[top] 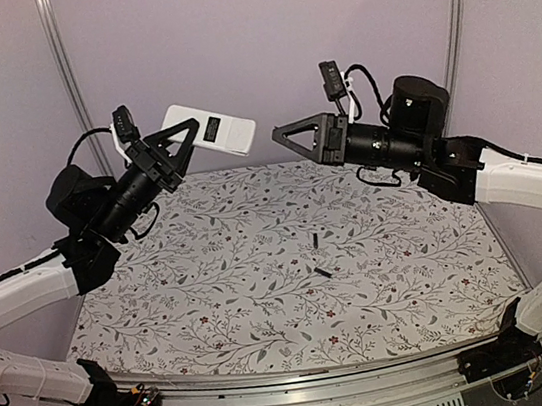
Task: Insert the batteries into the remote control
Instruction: Remove the battery cover from the center of the board.
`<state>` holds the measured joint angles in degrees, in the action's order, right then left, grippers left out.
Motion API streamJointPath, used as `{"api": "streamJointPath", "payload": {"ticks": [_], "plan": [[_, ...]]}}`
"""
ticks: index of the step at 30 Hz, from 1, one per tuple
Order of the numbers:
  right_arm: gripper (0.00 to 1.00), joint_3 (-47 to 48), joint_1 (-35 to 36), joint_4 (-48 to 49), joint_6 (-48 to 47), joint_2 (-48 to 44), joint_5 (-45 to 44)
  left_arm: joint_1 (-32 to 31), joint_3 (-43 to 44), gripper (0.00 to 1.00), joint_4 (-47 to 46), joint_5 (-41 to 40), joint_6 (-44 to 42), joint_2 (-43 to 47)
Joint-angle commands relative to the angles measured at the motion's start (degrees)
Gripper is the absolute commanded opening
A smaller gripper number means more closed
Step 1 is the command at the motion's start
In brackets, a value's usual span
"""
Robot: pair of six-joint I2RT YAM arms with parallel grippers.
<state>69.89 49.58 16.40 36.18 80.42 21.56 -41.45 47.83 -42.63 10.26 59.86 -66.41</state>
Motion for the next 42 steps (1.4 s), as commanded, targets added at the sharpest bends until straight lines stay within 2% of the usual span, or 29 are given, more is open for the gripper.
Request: {"api": "streamJointPath", "payload": {"ticks": [1,6,14,23,33,42], "plan": [[0.33,1.5,0.3,0.9,2.6,0.0,-0.5,0.3,-0.4,0.0,-1.5,-1.1,0.5,0.5],[0.38,5.2,1.7,1.4,4.3,4.2,1.4,0.4,-0.4,0.0,-1.7,-0.8,0.4,-0.3],[0.28,6.7,3.0,1.7,2.6,5.4,-0.8,0.4,-0.5,0.0,-1.0,-1.1,-0.8,-0.8],[0.23,7.3,3.2,1.8,3.1,6.5,-0.5,0.4,-0.6,0.0,-1.2,-1.0,-0.9,-1.3],[0.19,7.4,3.5,2.0,3.0,6.8,-0.3,0.4,-0.6,0.0,-0.9,-1.0,-1.6,-1.7],[0.21,7.2,3.6,2.4,2.9,7.0,-0.4,0.3,-0.3,0.0,-0.5,-0.3,-2.1,-3.2]]}}
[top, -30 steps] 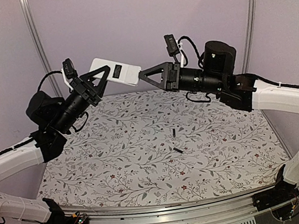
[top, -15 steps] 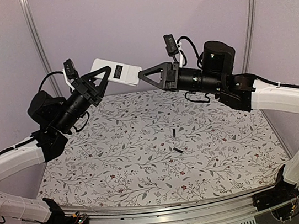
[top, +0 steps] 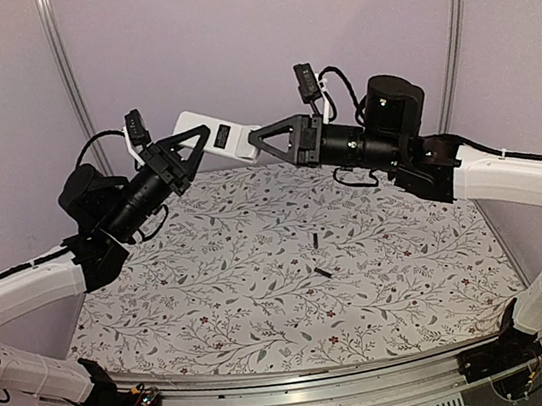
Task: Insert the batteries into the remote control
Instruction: Remove the battery cover from the center of the board.
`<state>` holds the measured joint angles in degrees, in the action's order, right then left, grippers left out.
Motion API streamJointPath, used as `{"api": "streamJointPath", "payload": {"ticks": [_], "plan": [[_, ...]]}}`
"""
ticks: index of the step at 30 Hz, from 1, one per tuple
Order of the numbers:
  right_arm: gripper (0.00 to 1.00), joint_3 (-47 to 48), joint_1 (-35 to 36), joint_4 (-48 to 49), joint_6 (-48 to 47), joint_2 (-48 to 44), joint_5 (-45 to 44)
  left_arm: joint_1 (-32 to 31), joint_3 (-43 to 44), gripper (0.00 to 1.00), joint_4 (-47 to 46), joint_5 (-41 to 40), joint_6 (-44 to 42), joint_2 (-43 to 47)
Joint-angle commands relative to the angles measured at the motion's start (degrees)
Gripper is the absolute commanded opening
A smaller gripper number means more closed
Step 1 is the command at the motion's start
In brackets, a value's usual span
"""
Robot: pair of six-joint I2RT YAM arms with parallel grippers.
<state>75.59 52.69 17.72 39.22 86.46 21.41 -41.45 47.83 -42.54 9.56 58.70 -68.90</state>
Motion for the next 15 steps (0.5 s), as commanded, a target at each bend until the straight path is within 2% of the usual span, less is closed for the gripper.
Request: {"api": "streamJointPath", "payload": {"ticks": [1,3,10,13,15], "plan": [[0.21,1.5,0.5,1.1,-0.2,1.1,-0.2,0.3,-0.2,0.0,-0.6,0.4,-1.0,-0.7],[0.2,1.6,0.5,1.0,0.0,1.4,-0.5,0.3,-0.2,0.0,-0.6,0.4,-1.1,-0.6],[0.09,1.4,0.0,-1.8,0.9,1.8,-3.9,0.3,0.0,0.0,-0.1,0.6,-1.5,-0.1],[0.0,1.2,-0.2,-2.0,1.2,1.6,-3.9,0.3,0.1,0.0,0.2,0.5,-2.0,0.3],[0.0,1.5,-0.2,-1.9,0.8,1.3,-3.3,0.4,0.0,0.0,0.5,0.2,-2.4,0.6]]}}
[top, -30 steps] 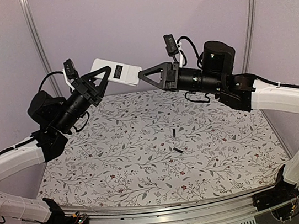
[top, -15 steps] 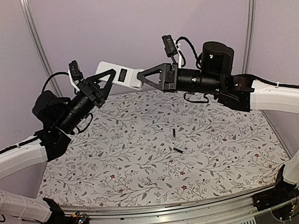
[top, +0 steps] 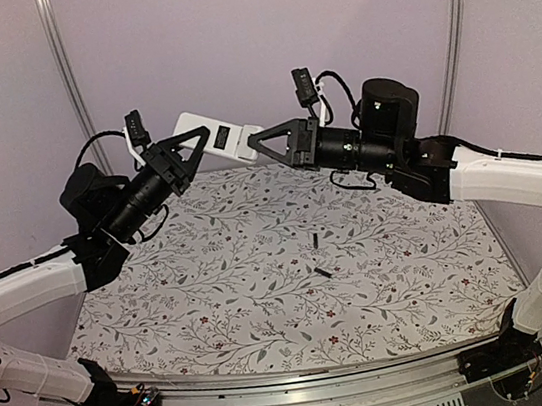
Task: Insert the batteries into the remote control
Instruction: Remove the battery cover from the center of the board, then place the battery cover at the center of the board.
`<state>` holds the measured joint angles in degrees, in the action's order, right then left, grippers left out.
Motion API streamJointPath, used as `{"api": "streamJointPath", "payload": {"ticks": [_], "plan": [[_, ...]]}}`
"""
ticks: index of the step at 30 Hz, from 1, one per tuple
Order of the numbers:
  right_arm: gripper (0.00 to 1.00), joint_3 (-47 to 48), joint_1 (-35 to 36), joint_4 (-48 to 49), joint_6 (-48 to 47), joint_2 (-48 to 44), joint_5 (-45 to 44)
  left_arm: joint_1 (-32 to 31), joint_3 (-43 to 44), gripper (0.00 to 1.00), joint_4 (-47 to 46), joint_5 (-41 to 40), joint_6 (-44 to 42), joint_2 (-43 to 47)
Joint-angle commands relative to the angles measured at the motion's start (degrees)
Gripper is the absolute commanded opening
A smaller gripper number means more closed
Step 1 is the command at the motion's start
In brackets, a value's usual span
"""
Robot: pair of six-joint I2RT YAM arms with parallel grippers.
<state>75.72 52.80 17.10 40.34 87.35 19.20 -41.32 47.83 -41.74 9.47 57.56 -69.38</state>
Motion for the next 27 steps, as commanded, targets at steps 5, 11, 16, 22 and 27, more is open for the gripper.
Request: {"api": "streamJointPath", "payload": {"ticks": [5,11,16,22,27], "plan": [[0.0,2.6,-0.5,-1.3,-3.2,-1.1,2.0,0.3,-0.3,0.0,2.5,-2.1,-3.7,2.6],[0.0,4.4,-1.6,-11.8,-12.3,-7.5,-4.8,1.4,-2.1,0.0,8.9,-7.6,-8.9,8.1],[0.0,4.3,-4.7,-33.8,-21.8,-10.2,-27.9,1.9,-4.0,0.0,12.8,-9.3,-12.7,13.5],[0.0,4.3,-9.1,-55.3,-22.4,-2.0,-43.6,1.9,-8.9,0.0,10.8,-7.6,-15.1,18.4],[0.0,5.3,-10.3,-67.6,-21.3,9.6,-50.1,1.9,-13.6,0.0,11.0,-7.6,-13.6,22.4]]}}
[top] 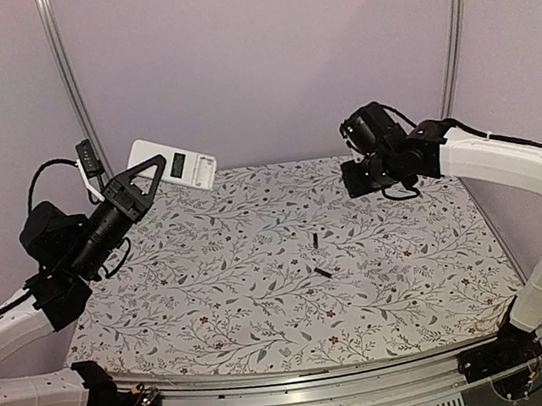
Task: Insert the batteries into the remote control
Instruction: Place the battery cover at the center of the board, then move the right arm with the battery to the center of the board.
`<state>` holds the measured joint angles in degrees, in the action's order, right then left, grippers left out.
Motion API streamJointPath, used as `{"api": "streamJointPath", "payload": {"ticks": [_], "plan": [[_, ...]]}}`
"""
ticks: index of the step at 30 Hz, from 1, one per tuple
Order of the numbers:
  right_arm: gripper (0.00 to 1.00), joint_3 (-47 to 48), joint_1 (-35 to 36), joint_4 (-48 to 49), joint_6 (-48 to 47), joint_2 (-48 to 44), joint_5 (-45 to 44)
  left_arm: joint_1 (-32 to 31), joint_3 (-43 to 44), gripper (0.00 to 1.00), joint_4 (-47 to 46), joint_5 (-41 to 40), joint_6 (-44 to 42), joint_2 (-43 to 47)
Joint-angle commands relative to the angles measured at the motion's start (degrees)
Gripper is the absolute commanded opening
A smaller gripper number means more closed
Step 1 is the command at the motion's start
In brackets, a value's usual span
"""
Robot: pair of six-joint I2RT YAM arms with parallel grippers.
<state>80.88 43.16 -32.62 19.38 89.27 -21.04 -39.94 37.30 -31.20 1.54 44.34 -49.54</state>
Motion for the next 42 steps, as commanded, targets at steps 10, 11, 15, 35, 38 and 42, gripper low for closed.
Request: {"api": "streamJointPath", "payload": {"ticks": [10,11,15,35,38,42], "plan": [[0.0,-2.7,-0.7,-22.7,0.4,26.3,-7.5,0.6,-11.4,0.0,2.2,0.2,4.8,7.8],[0.0,-3.4,-0.7,-21.7,0.3,27.3,-6.5,0.6,-11.9,0.0,2.3,0.2,4.9,8.3],[0.0,-4.5,-0.7,-19.4,0.0,29.1,-3.6,0.5,-13.1,0.0,3.5,-0.5,5.2,9.6],[0.82,-1.0,-0.3,-5.7,-4.2,10.9,10.3,0.3,-14.1,0.0,2.6,0.3,5.6,8.5],[0.94,-5.6,1.8,9.4,-8.1,-0.1,16.0,0.1,-14.2,0.0,2.3,0.4,5.5,8.3],[0.95,-18.1,8.5,38.1,-18.9,-12.6,24.2,-0.1,-14.1,0.0,1.5,1.0,5.3,7.7]]}}
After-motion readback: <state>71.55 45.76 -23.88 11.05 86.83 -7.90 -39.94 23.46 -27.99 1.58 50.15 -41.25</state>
